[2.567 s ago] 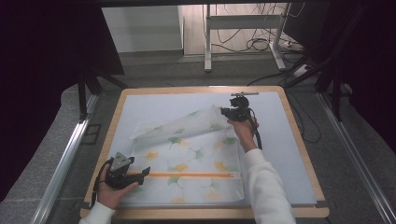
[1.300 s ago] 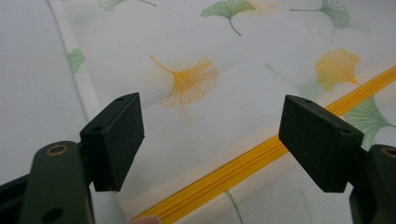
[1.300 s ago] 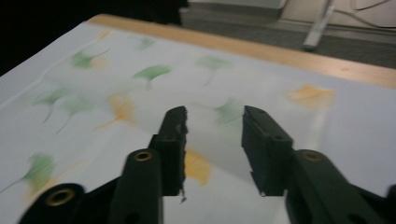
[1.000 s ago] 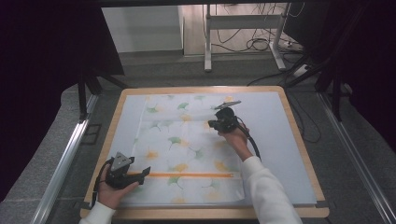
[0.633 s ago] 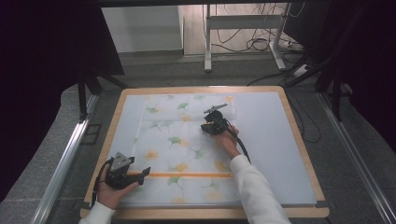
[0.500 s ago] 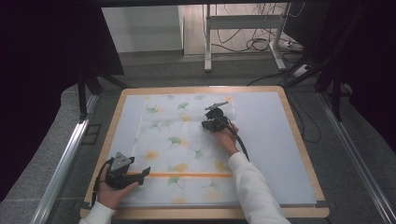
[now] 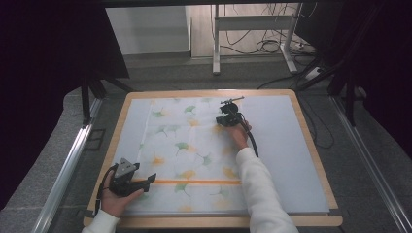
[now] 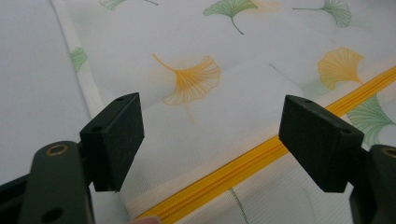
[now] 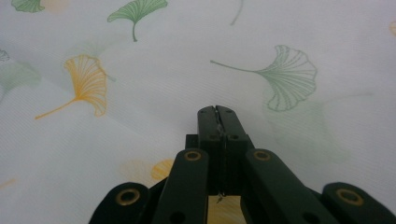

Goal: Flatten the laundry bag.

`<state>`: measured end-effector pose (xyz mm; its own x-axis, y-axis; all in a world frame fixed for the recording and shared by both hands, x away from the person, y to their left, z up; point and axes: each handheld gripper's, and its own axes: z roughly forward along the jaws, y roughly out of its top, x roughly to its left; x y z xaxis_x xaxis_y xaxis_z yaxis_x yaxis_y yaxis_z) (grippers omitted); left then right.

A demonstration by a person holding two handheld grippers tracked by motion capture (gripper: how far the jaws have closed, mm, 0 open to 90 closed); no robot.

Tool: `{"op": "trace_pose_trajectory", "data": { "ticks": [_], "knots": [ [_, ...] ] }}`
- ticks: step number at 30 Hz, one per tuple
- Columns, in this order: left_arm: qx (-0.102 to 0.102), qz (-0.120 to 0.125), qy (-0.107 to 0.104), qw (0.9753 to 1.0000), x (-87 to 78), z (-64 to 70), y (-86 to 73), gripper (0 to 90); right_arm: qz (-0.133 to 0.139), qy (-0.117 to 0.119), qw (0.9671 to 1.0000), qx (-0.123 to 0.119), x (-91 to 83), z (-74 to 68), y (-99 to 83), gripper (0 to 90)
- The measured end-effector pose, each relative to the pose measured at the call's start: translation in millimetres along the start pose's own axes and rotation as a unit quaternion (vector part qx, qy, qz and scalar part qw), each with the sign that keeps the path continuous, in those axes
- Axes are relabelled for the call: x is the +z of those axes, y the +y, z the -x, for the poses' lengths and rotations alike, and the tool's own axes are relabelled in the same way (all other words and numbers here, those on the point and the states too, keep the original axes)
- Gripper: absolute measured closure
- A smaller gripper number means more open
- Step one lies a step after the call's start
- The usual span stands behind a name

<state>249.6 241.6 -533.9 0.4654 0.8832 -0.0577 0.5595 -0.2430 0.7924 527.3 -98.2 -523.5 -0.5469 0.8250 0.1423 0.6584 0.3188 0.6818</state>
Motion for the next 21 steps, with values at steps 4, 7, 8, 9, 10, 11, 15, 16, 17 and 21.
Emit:
{"op": "trace_pose_trajectory", "data": {
  "ticks": [4,7,8,9,10,11,15,16,17,21],
  "knots": [
    [-0.005,0.008,-0.003,0.9999,-1.2,0.9,0.2,21.0,0.01,0.0,0.9998,-0.015,-20.8,-1.3,-0.5,88.6],
    [-0.014,0.015,-0.011,0.9997,-2.3,1.8,0.6,20.3,0.019,0.006,0.9989,-0.041,-44.1,-4.8,-3.6,88.6],
    [-0.017,0.016,-0.013,0.9996,-2.4,2.0,0.7,20.2,0.024,0.008,0.9984,-0.05,-53.1,-5.8,-6.1,88.6],
    [-0.018,0.016,-0.014,0.9996,-2.4,2.2,0.8,20.2,0.031,0.015,0.9981,-0.051,-62.6,-6.6,-9.8,88.6],
    [-0.02,0.017,-0.015,0.9995,-2.4,2.5,0.9,20.3,0.038,0.023,0.9979,-0.047,-71.8,-6.7,-14.2,88.7],
    [-0.02,0.019,-0.016,0.9995,-2.7,2.9,1.0,20.4,0.042,0.028,0.9977,-0.046,-80.0,-6.7,-19.0,88.7],
    [-0.016,0.053,-0.007,0.9984,-11.3,6.5,4.3,22.2,0.046,0.037,0.9969,-0.051,-111.1,-7.4,-41.2,88.6],
    [-0.016,0.058,-0.008,0.9981,-13.1,7.7,5.7,22.2,0.048,0.042,0.9965,-0.054,-120.1,-7.9,-49.2,88.7],
    [-0.015,0.063,-0.009,0.9979,-14.8,9.5,7.5,22.1,0.047,0.044,0.9963,-0.057,-125.2,-8.2,-54.2,88.7],
    [0.0,0.063,-0.012,0.9979,-15.2,19.1,13.3,21.8,0.051,0.054,0.9943,-0.075,-151.1,-12.8,-83.0,88.7]
  ]
}}
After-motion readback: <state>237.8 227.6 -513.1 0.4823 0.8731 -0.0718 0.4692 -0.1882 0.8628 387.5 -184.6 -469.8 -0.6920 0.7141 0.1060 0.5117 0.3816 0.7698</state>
